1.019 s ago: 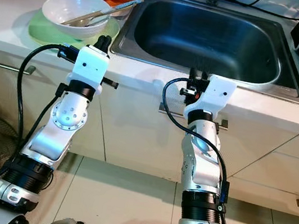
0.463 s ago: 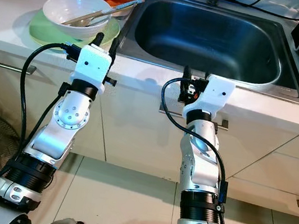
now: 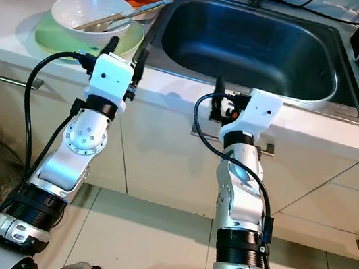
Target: Kitchen organization
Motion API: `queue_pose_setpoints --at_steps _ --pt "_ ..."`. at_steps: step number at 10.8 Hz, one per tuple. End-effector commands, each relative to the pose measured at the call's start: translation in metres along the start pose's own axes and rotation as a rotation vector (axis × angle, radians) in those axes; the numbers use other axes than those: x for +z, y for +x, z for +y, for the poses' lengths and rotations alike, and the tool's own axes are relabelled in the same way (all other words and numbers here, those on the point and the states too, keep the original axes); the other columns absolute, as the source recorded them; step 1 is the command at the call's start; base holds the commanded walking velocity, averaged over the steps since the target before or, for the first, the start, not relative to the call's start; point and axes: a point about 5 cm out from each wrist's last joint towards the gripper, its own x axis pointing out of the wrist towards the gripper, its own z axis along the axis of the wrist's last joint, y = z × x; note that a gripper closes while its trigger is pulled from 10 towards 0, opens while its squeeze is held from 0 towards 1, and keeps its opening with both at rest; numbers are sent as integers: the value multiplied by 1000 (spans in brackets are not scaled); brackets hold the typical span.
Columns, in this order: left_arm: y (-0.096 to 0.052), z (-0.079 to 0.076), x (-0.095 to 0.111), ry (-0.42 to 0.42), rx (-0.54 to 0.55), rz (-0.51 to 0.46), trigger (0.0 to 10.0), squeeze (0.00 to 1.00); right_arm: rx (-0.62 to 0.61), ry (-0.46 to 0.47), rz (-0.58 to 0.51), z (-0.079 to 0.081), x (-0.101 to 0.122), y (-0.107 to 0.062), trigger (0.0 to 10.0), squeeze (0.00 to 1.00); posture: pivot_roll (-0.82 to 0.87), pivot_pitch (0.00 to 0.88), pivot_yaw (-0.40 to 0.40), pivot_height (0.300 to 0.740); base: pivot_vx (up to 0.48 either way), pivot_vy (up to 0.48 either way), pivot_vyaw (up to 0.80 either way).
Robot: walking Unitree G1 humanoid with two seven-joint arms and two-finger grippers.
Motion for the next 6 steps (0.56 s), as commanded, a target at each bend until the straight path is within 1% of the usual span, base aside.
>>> queue_pose_setpoints --at_steps 1,6 --pt "2 -2 1 -9 -13 4 10000 1000 10 10 -19 3 4 2 10000 1000 33 117 -21 740 0 0 0" --pt "1 0 -2 -16 -6 10 10000 1000 16 13 -19 4 4 3 10000 1000 32 127 -25 740 0 0 0"
